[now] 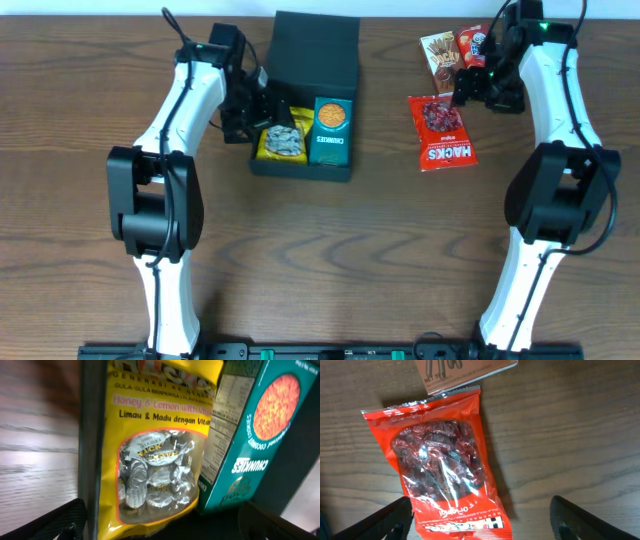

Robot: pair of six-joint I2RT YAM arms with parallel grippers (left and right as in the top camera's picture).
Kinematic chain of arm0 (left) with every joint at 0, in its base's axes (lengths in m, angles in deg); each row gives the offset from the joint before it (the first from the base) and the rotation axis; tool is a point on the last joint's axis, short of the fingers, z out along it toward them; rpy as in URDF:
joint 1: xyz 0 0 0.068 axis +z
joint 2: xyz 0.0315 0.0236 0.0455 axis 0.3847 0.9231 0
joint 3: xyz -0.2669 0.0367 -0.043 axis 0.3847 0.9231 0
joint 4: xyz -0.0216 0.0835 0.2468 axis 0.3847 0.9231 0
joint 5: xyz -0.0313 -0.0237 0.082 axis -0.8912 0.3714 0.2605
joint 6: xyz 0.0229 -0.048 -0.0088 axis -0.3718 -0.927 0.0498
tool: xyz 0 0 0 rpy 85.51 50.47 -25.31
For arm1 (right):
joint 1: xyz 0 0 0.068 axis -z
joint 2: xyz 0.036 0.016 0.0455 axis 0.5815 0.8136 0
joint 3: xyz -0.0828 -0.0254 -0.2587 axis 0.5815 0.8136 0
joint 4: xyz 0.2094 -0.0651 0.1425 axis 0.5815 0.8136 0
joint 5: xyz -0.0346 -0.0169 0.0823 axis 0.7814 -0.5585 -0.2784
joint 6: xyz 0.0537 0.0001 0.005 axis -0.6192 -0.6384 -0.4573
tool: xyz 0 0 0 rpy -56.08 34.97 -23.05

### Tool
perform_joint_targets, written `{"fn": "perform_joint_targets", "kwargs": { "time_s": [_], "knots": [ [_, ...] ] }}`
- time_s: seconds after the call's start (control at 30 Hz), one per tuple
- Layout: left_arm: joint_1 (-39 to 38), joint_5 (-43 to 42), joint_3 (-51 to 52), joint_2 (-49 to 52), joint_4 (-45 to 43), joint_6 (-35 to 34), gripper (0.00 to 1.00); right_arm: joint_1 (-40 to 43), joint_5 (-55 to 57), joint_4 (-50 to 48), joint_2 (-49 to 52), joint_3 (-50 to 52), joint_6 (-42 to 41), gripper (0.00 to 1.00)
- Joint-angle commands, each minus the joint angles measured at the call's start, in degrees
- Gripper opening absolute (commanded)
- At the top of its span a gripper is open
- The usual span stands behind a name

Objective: Pack container
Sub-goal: 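Move right gripper over the red Hacks candy bag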

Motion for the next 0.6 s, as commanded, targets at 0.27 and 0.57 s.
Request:
{"fn": "perform_joint_targets", "kwargs": {
  "time_s": [0.27,0.57],
  "knots": [
    [-1.22,-2.19,-0.04,0.74,0.57,-2.54,0.98,-0.37,-3.17,0.11,3.39,1.14,6.29,0.99],
    [-1.2,-2.19,-0.07,0.74,0.37,-2.54,0.98,-4.96,2.03,-2.32,3.45,3.96,8.76,0.99]
  ]
}}
